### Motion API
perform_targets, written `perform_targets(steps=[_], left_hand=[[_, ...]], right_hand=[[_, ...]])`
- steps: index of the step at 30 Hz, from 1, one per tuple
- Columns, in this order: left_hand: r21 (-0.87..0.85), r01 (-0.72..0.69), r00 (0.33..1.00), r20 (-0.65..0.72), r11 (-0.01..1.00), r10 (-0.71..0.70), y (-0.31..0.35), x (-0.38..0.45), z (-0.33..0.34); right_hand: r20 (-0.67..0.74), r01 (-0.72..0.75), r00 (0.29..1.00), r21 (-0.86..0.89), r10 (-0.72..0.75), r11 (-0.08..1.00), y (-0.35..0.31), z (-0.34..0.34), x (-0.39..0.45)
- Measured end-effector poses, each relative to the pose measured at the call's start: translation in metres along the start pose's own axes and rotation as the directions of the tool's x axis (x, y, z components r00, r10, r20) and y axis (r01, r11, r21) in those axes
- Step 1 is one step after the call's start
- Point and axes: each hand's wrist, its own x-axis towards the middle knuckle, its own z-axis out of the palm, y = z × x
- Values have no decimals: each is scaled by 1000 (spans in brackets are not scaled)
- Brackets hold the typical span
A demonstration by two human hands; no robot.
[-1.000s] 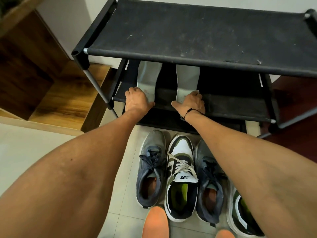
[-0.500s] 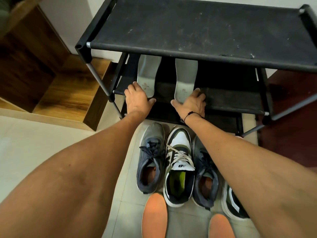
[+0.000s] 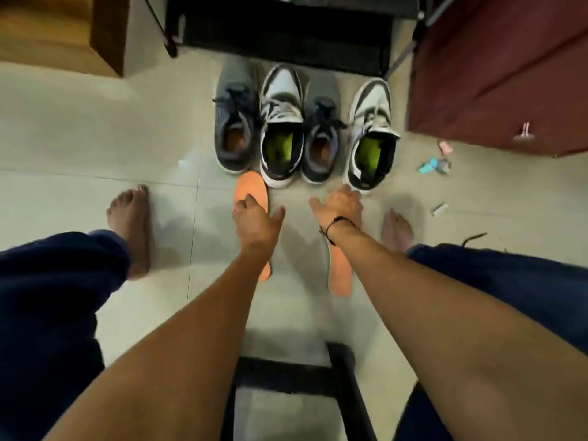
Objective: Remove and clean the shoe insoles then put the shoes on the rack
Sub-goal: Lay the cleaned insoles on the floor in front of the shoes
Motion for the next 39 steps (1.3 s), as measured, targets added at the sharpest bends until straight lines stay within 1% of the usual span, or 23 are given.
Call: perform_targets(steps=[3,5,7,9,13,15,18,21,26,28,29,31,33,35,36,37,38,39], left_hand=[[55,117,987,107,992,-122,-31,-34,28],[90,162,973,154,983,-174,-50,-46,46],[123,198,959,180,973,-218,-65,-49,59],[148,237,946,189,960,-263,-79,-46,70],[220,301,917,202,928,-345,-97,-31,86],[239,355,887,219,904,-406,-107,-23,98],[238,446,836,236,863,-496,-118,-9,116],[180,523,810,200,833,-551,-121,6,133],[123,597,796,34,793,-605,-113,29,152],[75,635,772,-18,769,-636,-114,40,154],[64,642,766,-22,764,-643,-115,42,153],[76,632,772,25,771,-635,-116,43,149],[94,631,771,39,770,-636,-110,32,137],[23,644,762,63,764,-644,-100,11,125],[-14,656,750,123,755,-650,-96,1,123],[-41,664,740,174,746,-650,-105,-6,126],[-43,657,743,204,753,-637,-126,-8,141],[-43,643,754,212,765,-622,-134,-14,146]], right_hand=[[93,-156,983,-28,158,987,50,27,-16],[140,-193,970,-49,199,980,79,47,-21],[187,-232,952,-72,242,970,102,65,-24],[224,-311,920,-80,321,947,120,81,-24],[253,-438,858,-92,446,894,141,107,-15],[277,-490,820,-115,501,864,150,121,-6],[260,-561,781,-106,568,821,161,137,11],[225,-575,792,-35,567,818,166,147,26],[137,-521,841,-62,524,851,169,159,37],[145,-502,851,-55,504,863,171,158,36],[159,-507,847,-37,506,861,172,156,34],[174,-515,844,5,507,857,169,149,32],[189,-520,844,51,503,853,163,138,24],[226,-526,838,98,496,845,154,125,10],[245,-537,831,124,499,834,151,120,3],[263,-548,825,160,500,821,146,113,-7],[278,-560,819,194,503,805,143,107,-16],[285,-566,817,227,502,792,140,98,-26]])
